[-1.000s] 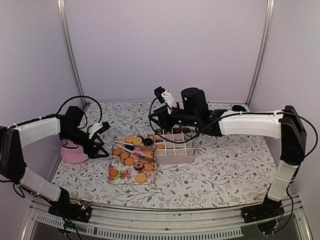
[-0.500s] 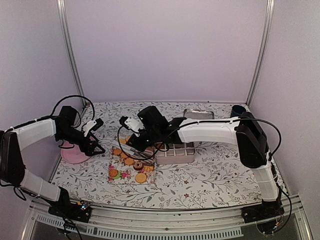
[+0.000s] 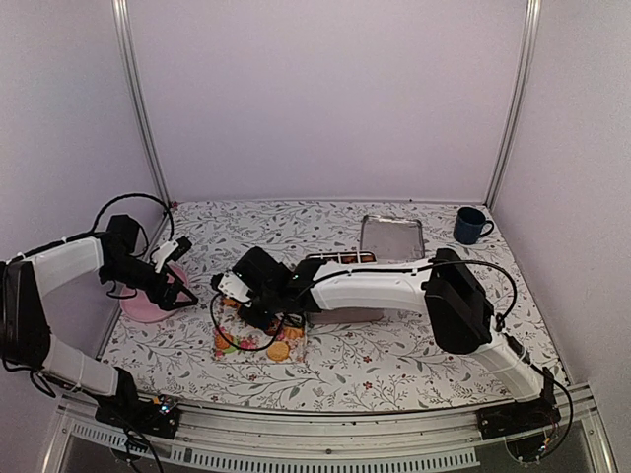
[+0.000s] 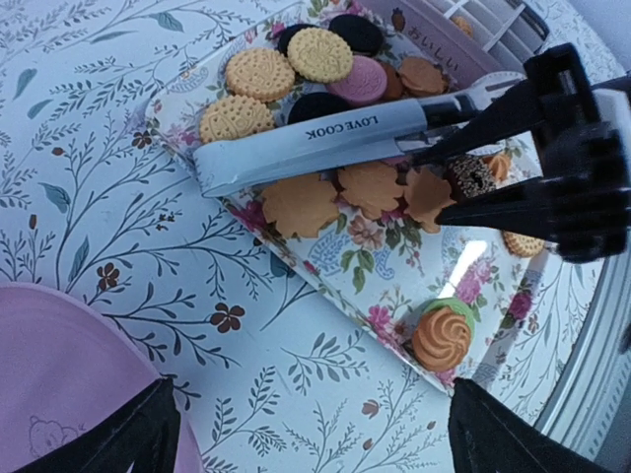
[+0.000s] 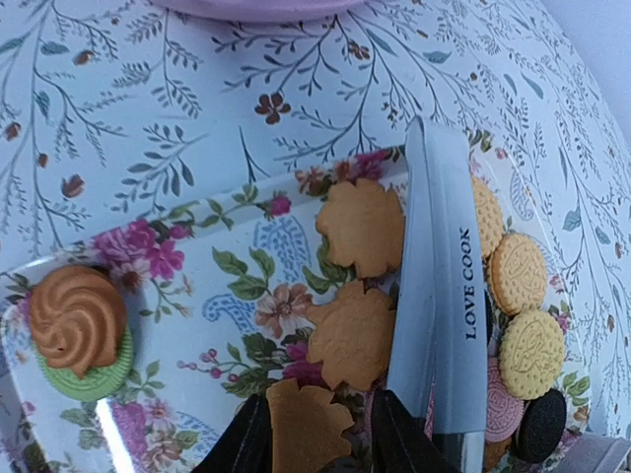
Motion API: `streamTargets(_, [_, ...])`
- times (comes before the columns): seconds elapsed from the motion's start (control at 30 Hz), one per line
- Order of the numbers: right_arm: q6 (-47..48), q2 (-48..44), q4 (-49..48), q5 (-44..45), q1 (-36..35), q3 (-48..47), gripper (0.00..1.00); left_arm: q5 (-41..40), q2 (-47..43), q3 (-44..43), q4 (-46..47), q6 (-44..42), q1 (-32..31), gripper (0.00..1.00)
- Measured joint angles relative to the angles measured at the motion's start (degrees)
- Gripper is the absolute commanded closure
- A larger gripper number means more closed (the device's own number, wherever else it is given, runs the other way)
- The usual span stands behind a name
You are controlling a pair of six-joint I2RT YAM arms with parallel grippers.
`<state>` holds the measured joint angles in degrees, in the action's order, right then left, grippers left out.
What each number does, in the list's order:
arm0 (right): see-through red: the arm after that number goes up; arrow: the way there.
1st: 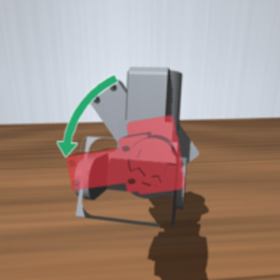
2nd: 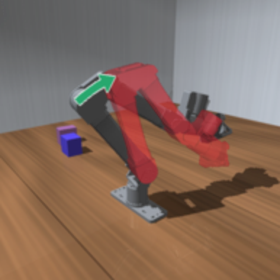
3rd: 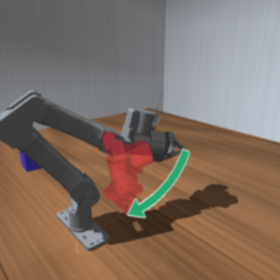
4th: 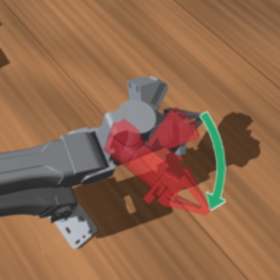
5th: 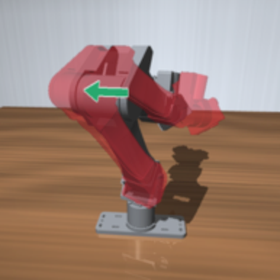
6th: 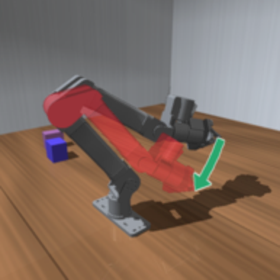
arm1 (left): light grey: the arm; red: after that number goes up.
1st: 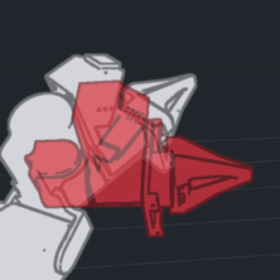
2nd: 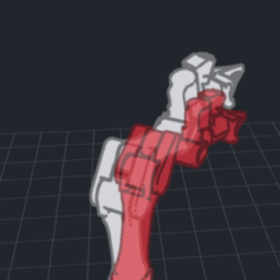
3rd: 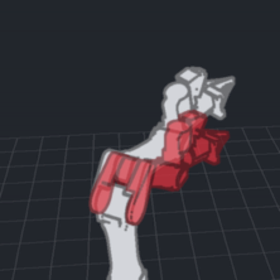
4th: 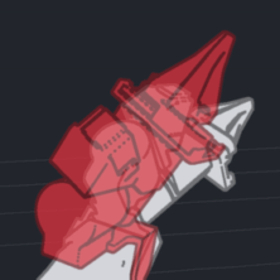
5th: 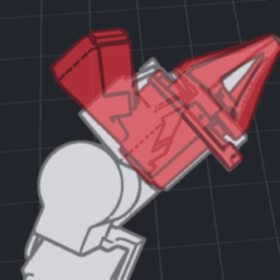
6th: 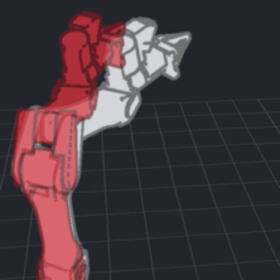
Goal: Pack the cookies
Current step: Pick up the clamp from the plate.
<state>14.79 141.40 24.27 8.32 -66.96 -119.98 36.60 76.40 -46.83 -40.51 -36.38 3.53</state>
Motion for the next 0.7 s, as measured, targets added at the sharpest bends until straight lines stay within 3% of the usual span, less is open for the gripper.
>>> streamTargets(0.33, [8.13,4.42,0.94,18.91,-3.34,-2.32,0.74,0.28,-1.86,0.24,-3.48,-1.09,0.44,0.05])
streamTargets(0.7, [9.27,1.01,0.20,15.04,-3.45,1.57,0.67,1.14,-1.86,0.15,-4.90,-1.92,0.50,0.06])
